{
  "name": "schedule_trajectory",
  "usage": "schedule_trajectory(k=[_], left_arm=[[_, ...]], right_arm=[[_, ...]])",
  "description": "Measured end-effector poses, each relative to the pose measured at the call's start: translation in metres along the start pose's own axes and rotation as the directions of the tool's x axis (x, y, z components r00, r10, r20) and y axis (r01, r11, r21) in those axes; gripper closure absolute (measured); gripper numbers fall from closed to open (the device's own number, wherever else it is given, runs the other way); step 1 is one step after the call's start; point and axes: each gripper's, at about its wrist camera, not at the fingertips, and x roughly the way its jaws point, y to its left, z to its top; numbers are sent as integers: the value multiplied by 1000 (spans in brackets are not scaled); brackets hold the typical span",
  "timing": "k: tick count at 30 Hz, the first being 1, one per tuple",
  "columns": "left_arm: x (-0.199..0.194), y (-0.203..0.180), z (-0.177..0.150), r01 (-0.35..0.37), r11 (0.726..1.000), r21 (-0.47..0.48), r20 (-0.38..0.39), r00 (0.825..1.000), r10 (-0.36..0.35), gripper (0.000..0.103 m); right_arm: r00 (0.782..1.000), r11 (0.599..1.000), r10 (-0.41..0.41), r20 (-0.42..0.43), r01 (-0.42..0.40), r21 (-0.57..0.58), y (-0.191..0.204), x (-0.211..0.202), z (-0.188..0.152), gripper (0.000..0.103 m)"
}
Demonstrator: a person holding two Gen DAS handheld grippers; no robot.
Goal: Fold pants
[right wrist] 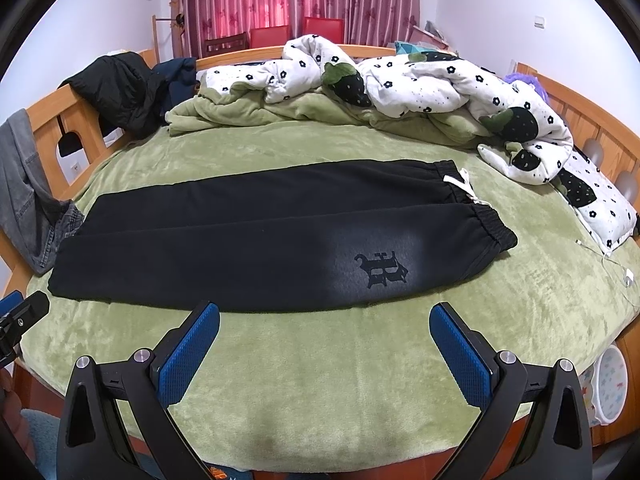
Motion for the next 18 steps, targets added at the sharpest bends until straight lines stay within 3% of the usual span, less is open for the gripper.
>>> schedule_trajectory(k=[18], left_arm=[[1,0,0,0,1000,-1,-3,1000,0,0]], right_arm=[[1000,1000,2,-1,-2,2,0,-1,0,0]])
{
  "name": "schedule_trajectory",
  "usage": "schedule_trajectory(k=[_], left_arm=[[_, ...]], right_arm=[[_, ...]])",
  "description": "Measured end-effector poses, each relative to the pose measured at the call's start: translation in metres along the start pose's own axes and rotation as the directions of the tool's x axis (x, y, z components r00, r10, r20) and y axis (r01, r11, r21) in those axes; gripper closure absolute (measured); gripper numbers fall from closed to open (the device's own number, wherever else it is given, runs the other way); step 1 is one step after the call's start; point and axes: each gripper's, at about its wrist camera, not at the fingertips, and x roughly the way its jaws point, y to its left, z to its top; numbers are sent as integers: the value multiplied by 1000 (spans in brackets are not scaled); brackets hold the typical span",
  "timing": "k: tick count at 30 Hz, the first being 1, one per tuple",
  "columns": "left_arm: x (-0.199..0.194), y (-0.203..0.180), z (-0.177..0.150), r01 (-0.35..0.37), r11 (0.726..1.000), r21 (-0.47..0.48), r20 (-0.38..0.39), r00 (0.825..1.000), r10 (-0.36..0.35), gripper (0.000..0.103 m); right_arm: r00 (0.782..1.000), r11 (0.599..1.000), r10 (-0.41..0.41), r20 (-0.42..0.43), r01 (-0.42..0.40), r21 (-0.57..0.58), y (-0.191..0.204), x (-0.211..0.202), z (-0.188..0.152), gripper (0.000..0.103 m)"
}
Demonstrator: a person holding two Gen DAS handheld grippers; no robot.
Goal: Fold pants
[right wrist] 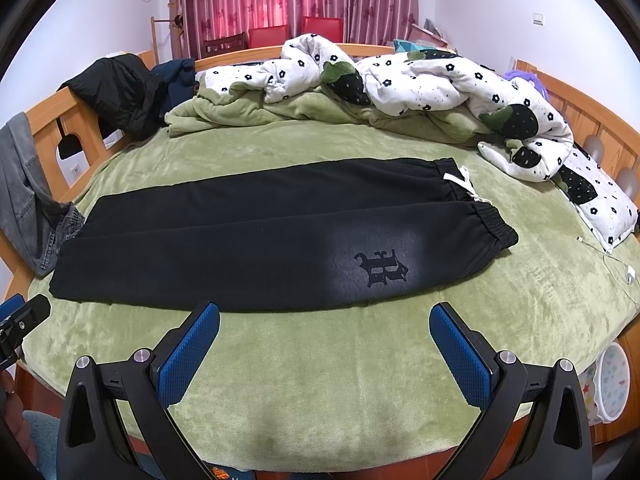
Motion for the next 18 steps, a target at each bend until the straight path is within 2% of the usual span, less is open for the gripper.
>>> schedule_trajectory(k=[18], left_arm=[[0,1,1,3,1000,-2,0,1000,-3,0]], right_arm=[[1000,1000,5,-2,-5,14,-1,-1,-1,0]])
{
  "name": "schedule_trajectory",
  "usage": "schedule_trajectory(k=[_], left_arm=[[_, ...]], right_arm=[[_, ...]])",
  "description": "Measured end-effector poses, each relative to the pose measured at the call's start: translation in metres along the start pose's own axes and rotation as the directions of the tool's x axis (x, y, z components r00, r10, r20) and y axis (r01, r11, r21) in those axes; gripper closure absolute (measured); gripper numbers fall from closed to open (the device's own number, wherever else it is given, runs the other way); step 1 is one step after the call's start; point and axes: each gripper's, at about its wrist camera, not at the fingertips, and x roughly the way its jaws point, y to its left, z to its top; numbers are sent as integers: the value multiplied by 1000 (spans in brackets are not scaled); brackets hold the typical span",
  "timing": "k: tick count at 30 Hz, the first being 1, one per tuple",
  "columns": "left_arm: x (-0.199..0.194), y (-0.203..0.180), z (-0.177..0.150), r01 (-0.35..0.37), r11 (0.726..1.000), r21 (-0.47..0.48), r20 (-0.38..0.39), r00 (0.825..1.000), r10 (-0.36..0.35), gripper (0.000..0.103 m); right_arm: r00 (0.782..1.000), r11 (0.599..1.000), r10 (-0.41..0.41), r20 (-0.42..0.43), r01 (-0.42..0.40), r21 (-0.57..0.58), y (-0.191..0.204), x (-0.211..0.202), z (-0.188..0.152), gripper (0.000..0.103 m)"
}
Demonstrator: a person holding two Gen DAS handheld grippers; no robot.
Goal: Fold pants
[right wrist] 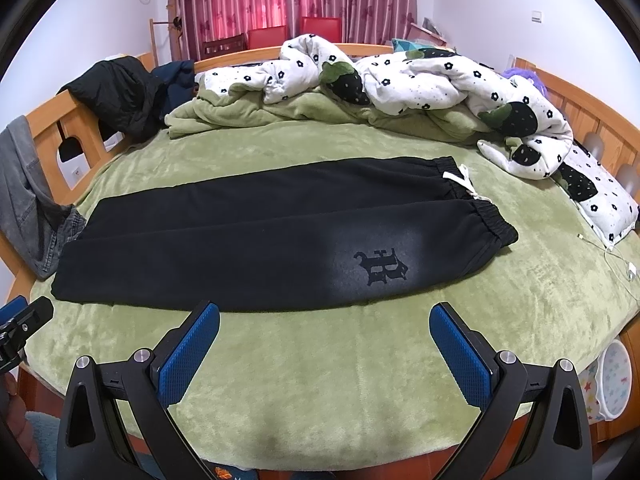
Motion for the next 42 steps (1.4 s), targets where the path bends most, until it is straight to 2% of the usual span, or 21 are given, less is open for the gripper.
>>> schedule_trajectory(k=[5,10,12,15,17,18,21,25,27,28,31,35,38,40,42], left_arm=[[-1,-1,0,4,1000,-1,0,1000,-4,0],[-6,-11,-13,19,1000,6,12,1000,-19,0],[-9,-12,-15,30,1000,6,17,999,-30,0],[-14,-10,-12,46,999,-16,16,999,-46,0],[-16,-9,-7,70,997,-36,6,998,-70,1],[-16,-8,0,77,996,-41,-1,997,-77,1],[-28,-8,13,126,991,-35,-8,992,-126,1],[-52,0,33,190,981,-34,38,981,-188,1],[-57,7,40,180,983,-34,80,981,-177,1],[-56,12,43,152,988,-36,104,984,-148,1],[-37,23,48,89,995,-36,116,990,-84,1],[10,44,42,56,997,-50,59,997,-53,1],[52,65,30,46,995,-93,-22,999,-49,3],[74,80,20,47,991,-129,-52,997,-55,6],[91,94,9,74,984,-162,-78,993,-88,21]], right_arm=[[1000,1000,-4,3,4,0,-2,-3,0,0],[999,1000,-20,25,21,-9,-4,-17,-1,0],[999,999,-36,-5,35,-24,-4,-19,0,0],[993,993,-106,-59,103,-56,-5,-31,1,0],[998,998,-55,-40,53,-37,-14,-48,4,0],[1000,1000,-3,-17,3,-20,-20,-61,5,0],[996,997,74,48,-75,17,-33,-84,10,0],[984,995,86,155,-92,36,-47,-92,18,0],[981,994,83,173,-93,50,-56,-82,19,0],[982,994,78,170,-88,56,-58,-75,22,0],[985,995,47,166,-60,74,-72,-48,23,0],[992,995,33,123,-44,86,-86,-2,21,1],[992,994,10,127,-24,109,-96,25,15,1],[997,991,26,78,-36,131,-103,48,9,2],[999,987,38,2,-38,157,-112,77,1,6]])
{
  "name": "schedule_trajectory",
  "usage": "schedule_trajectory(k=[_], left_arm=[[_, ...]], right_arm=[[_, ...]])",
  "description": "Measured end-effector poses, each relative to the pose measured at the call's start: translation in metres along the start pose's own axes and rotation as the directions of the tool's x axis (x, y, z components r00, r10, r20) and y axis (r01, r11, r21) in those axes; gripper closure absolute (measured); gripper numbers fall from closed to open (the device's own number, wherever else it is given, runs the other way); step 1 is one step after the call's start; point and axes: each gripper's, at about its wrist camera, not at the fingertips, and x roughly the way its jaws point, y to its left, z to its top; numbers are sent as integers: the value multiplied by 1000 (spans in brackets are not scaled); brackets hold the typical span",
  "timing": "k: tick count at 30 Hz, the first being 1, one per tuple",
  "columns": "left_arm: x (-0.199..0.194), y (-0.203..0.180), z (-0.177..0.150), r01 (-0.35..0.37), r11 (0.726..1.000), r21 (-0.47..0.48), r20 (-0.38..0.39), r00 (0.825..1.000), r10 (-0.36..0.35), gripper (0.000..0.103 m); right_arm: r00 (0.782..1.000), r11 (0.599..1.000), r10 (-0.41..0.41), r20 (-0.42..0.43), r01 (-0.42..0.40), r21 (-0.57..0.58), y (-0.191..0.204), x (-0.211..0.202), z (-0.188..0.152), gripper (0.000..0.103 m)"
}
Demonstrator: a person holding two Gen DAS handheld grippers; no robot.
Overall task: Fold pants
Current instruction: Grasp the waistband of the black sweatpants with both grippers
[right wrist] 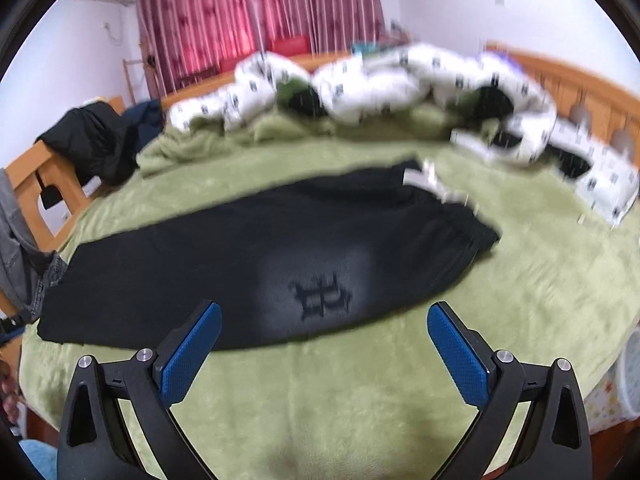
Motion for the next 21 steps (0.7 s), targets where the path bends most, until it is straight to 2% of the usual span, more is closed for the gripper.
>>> schedule_trajectory(k=[2,4,7,11,13,19,21], left_arm=[[16,19,-6,9,999,-44,-20,1000,-10,22],[30,37,-13,47,995,-88,-37,998,-50,25],[49,52,-22,108,987,-119,-76,990,-118,25],[65,70,-24,122,973,-197,-53,989,-135,25],[78,83,-21,134,948,-288,-44,987,-152,25],[99,117,-11,212,866,-453,34,975,-221,25],[102,123,-8,227,844,-486,60,972,-228,31]], right_arm=[[999,1000,-25,-46,25,13,-7,21,-9,10],[996,998,-48,-78,51,35,-16,38,-24,13],[994,992,15,-106,-2,128,-34,58,-43,17],[989,974,68,-134,-37,224,-49,83,-46,20],[987,967,97,-129,-62,249,-53,89,-44,20],[982,924,169,-91,-125,362,-70,113,-38,20],[978,904,194,-73,-150,400,-78,122,-33,20]])
